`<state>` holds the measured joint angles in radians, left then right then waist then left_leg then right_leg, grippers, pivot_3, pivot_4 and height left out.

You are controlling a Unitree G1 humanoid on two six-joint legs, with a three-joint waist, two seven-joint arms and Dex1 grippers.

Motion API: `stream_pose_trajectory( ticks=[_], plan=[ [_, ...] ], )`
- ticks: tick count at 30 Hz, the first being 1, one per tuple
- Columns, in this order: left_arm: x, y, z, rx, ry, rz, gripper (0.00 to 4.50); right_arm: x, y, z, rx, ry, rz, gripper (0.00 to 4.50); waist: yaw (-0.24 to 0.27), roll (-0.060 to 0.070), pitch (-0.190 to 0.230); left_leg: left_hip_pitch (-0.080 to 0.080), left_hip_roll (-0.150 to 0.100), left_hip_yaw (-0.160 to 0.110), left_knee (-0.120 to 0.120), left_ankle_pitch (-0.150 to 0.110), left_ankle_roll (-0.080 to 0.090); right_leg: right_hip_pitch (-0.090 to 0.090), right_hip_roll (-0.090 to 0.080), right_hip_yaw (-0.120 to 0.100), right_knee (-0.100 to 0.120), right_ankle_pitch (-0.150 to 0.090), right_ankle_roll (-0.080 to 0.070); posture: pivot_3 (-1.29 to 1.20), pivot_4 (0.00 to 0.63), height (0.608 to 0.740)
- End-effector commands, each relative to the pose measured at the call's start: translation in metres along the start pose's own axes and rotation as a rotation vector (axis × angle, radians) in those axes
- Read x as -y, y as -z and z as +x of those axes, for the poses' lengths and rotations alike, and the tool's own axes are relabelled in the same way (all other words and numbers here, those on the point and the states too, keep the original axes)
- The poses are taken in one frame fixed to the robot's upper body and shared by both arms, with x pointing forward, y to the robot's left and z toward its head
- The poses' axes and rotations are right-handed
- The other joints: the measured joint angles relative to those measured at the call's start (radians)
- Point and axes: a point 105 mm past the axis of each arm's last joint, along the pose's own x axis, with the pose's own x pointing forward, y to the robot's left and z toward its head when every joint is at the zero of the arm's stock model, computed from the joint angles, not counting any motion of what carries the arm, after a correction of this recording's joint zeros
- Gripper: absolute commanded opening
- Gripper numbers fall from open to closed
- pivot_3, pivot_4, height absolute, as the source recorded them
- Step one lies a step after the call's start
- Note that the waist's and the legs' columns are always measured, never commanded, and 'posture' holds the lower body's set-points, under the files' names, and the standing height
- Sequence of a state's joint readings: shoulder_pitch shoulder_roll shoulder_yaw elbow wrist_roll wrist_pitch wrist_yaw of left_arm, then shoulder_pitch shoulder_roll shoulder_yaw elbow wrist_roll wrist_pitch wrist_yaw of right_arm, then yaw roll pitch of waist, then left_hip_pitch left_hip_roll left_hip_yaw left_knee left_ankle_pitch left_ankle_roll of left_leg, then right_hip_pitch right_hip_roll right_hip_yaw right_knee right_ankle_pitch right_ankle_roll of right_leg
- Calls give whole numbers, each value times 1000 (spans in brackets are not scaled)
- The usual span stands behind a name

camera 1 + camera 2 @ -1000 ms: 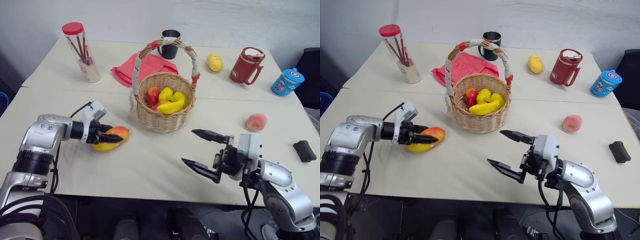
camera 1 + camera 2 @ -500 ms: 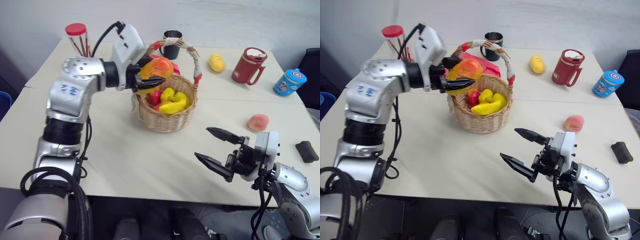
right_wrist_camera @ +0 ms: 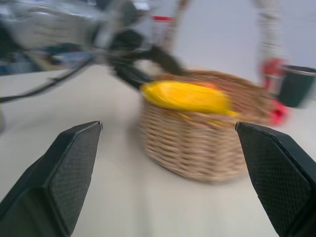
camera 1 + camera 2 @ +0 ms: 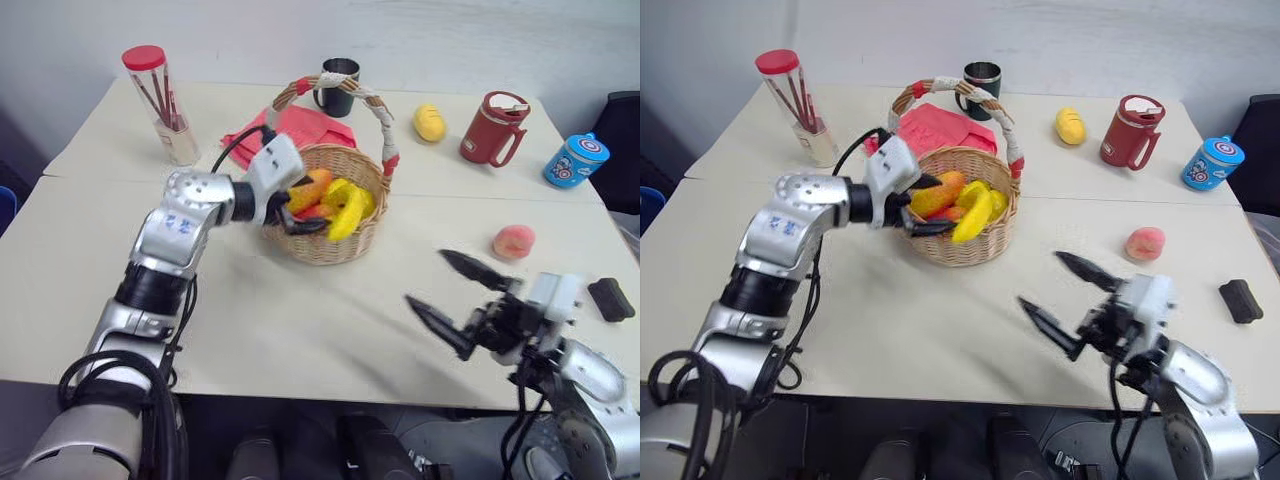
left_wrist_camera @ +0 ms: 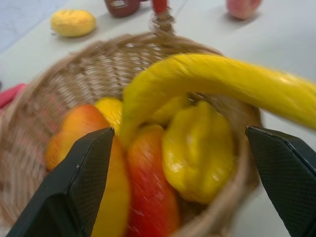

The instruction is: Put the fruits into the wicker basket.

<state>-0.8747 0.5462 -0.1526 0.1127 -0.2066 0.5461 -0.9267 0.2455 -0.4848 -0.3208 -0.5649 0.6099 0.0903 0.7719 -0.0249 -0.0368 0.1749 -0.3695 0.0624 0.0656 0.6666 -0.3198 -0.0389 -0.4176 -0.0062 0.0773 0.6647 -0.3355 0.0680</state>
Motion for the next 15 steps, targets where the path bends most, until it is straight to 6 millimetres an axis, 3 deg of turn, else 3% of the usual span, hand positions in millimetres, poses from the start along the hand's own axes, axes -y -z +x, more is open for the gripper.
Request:
stream_pose_trajectory(
  ticks=[1,4,7,10,12,15],
  plan=[
    [21,-34,-31,194,111,158,4471,18,0,-41,-35,187,-98,4500,0,0,0,1,0,0,0,0,0,0,0,0,0,0,0,0,150,740],
    [31,-28,-53,308,108,297,4471,26,9,-76,-92,322,-125,4500,0,1,0,3,0,1,-1,0,0,3,0,0,-2,0,0,0,150,740],
    [35,12,-75,257,76,219,4471,24,23,-115,-176,453,-123,4500,-5,2,-1,13,0,4,-3,-4,6,10,0,4,-3,0,0,0,150,740],
    [44,34,-100,243,67,72,4471,13,42,-156,-275,581,-94,4500,-8,2,-1,18,2,6,-6,-4,5,14,2,6,-3,-1,-2,0,150,740],
    [52,43,-112,234,83,-7,4471,6,53,-171,-304,639,-64,4500,-10,2,-1,18,3,5,-7,-5,5,13,3,6,-3,-2,-3,0,150,740],
    [65,52,-128,206,119,-91,4471,3,61,-175,-307,652,-28,4500,-12,2,-1,18,2,6,-7,-6,6,13,0,6,-3,-2,-3,0,150,740]
  ],
)
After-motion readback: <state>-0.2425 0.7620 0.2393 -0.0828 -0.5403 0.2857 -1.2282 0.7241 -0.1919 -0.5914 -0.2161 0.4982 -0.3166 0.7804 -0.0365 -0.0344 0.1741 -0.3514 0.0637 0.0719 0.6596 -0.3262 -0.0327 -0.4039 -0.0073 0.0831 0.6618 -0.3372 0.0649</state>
